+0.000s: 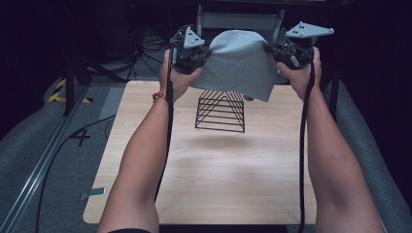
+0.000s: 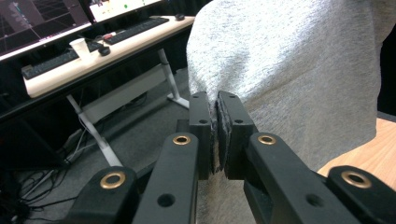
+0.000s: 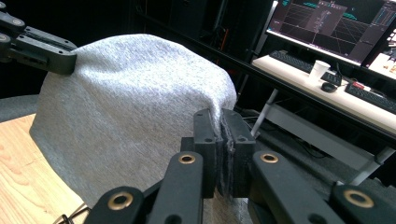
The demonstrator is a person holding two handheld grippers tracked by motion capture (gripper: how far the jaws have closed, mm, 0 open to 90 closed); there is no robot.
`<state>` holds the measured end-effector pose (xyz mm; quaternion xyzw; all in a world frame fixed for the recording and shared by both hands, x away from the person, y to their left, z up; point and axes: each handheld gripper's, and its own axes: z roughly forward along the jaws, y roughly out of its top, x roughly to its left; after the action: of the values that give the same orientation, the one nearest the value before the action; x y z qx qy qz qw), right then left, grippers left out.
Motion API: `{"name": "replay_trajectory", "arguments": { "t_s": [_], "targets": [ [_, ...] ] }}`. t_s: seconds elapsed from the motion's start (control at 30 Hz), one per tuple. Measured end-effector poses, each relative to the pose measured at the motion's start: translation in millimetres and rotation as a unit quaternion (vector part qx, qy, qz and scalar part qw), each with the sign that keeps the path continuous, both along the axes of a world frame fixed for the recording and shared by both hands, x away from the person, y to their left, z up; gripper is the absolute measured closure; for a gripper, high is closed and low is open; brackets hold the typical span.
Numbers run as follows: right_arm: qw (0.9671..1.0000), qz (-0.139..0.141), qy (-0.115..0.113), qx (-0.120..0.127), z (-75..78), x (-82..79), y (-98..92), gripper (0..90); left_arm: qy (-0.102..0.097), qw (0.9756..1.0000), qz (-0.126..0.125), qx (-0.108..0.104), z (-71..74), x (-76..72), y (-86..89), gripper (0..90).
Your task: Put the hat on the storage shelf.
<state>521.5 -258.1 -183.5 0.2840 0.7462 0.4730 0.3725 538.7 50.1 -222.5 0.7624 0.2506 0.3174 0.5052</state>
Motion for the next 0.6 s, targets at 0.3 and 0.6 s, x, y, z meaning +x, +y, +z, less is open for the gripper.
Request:
{"name": "replay_trajectory", "arguments": {
  "t_s": [0.3,0.6],
  "targets": [
    [1.0000,-0.006,0.007,-0.004,-3.4,3.0,-0.4,86.1,0.006,0.9999,0.006,0.012,-14.2,6.0,-6.5,85.1],
    [0.9998,-0.005,0.017,-0.006,-16.9,4.9,-0.6,86.1,0.016,0.9996,-0.007,0.020,-28.8,8.9,-9.0,85.0]
  ]
}}
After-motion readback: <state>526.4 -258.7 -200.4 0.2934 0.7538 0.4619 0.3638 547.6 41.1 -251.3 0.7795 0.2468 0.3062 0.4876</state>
